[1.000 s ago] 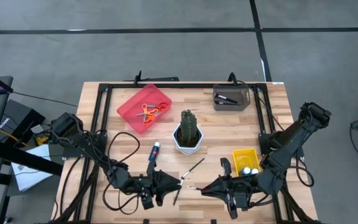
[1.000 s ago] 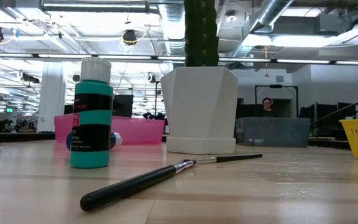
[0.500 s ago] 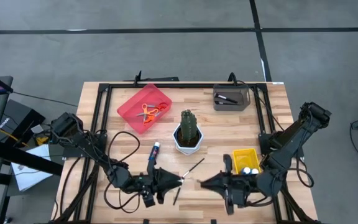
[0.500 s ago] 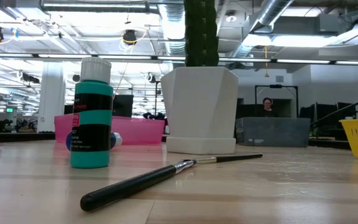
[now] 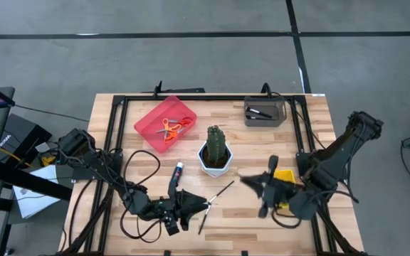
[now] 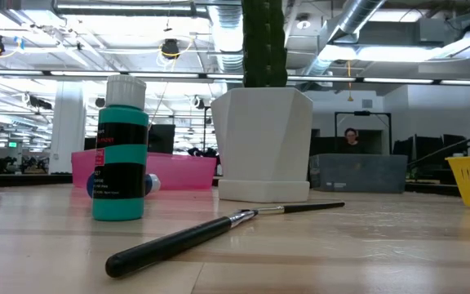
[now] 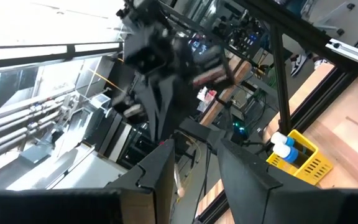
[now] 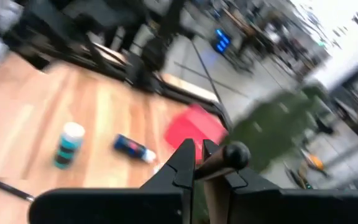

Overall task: Pick & Place Paint Supplies
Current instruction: Put the eyeshadow brush into the black bin

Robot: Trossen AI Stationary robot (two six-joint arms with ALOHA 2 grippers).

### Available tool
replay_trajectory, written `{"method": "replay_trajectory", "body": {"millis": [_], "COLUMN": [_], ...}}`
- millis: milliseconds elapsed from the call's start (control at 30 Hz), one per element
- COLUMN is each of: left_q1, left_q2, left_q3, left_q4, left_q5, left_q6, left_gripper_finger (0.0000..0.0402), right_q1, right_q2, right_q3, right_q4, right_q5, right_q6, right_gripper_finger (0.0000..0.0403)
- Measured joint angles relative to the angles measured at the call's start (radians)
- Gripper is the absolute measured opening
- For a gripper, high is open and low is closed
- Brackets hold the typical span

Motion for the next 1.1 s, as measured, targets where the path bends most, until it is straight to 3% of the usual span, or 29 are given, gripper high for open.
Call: {"method": "replay_trajectory", "body": {"millis": [367, 700, 1000, 1100], "left_q1": [0.002, 0.002, 0.002, 0.002], "left_q2": [0.000, 0.000, 0.000, 0.000], "left_q3": [0.000, 0.000, 0.000, 0.000], "left_q4": [0.000, 0.005, 0.005, 0.005], "left_q5": [-0.052, -0.106, -0.122, -0.123], "left_q6": [0.035, 0.053, 0.053, 0.053], "left_gripper_finger": [0.0117, 0.0117, 0.0117, 0.0117], "right_q1": [-0.081, -0.247, -0.488, -0.572], "right_q2": [-0.076, -0.051, -0.049, -0.052], "right_q3": [0.000, -0.003, -0.150, -0.174], "right_q4": [-0.561, -1.019, -1.052, -0.988], "right_q5": [0.109, 0.113, 0.107, 0.100], "right_q6": [0.550, 1.033, 1.078, 1.003], "right_gripper_finger": [0.0009, 0.0009, 0.0009, 0.0009]}}
